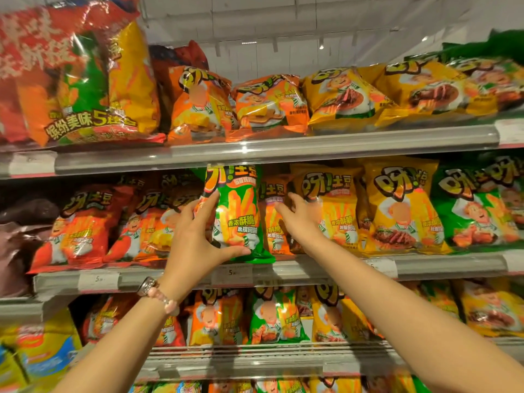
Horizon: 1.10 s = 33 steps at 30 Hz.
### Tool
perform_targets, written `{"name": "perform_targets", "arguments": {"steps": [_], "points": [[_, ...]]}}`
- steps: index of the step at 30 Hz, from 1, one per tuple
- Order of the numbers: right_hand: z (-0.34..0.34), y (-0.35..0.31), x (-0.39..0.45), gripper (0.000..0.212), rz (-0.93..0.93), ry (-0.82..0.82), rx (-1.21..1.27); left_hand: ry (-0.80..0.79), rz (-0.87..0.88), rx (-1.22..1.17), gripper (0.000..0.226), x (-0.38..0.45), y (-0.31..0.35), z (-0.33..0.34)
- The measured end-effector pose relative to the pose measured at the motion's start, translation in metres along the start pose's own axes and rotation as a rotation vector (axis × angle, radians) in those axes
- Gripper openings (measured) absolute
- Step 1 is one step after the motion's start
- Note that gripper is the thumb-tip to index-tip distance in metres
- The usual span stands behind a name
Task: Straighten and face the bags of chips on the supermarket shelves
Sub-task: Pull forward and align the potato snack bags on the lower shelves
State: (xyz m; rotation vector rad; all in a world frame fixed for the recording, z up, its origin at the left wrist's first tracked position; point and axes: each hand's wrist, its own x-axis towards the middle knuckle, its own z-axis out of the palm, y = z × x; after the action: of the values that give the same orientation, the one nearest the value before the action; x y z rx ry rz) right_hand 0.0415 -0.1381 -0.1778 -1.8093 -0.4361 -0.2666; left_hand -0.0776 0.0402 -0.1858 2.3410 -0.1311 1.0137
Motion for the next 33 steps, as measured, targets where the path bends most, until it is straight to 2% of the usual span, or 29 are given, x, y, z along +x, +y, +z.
{"name": "perform_targets", "arguments": {"steps": [2, 6, 11, 13, 19, 22, 24, 29, 33], "points": [[-0.001, -0.009, -0.016, 0.07, -0.065, -0.019, 0.107, 0.002, 0.01, -0.026, 0.117, -0.001, 0.008, 0.009], [-0.009, -0.019, -0.036, 0.096, -0.004, -0.191, 0.225, -0.032, 0.041, -0.099, 0.115, -0.003, 0.027, 0.027], [-0.039, -0.008, -0.04, 0.107, 0.08, -0.115, 0.265, -0.127, 0.099, -0.168, 0.115, -0.003, 0.044, 0.046], [-0.055, 0.0, -0.042, 0.106, 0.08, -0.078, 0.278, -0.159, 0.078, -0.248, 0.118, -0.001, 0.049, 0.051], [-0.111, 0.021, -0.059, 0.101, 0.067, -0.044, 0.268, -0.23, -0.236, -0.602, 0.111, 0.024, 0.083, 0.087], [-0.141, 0.03, -0.066, 0.098, 0.081, 0.003, 0.265, -0.339, -0.368, -0.768, 0.123, 0.033, 0.109, 0.11], [-0.163, 0.036, -0.07, 0.096, 0.069, 0.039, 0.254, -0.417, -0.424, -0.786, 0.123, 0.035, 0.125, 0.124], [-0.22, 0.053, -0.077, 0.089, 0.06, 0.029, 0.271, -0.606, -0.423, -1.0, 0.088, 0.033, 0.166, 0.163], [-0.268, 0.065, -0.081, 0.083, 0.05, 0.028, 0.229, -0.636, -0.454, -1.05, 0.081, 0.033, 0.204, 0.197]]}}
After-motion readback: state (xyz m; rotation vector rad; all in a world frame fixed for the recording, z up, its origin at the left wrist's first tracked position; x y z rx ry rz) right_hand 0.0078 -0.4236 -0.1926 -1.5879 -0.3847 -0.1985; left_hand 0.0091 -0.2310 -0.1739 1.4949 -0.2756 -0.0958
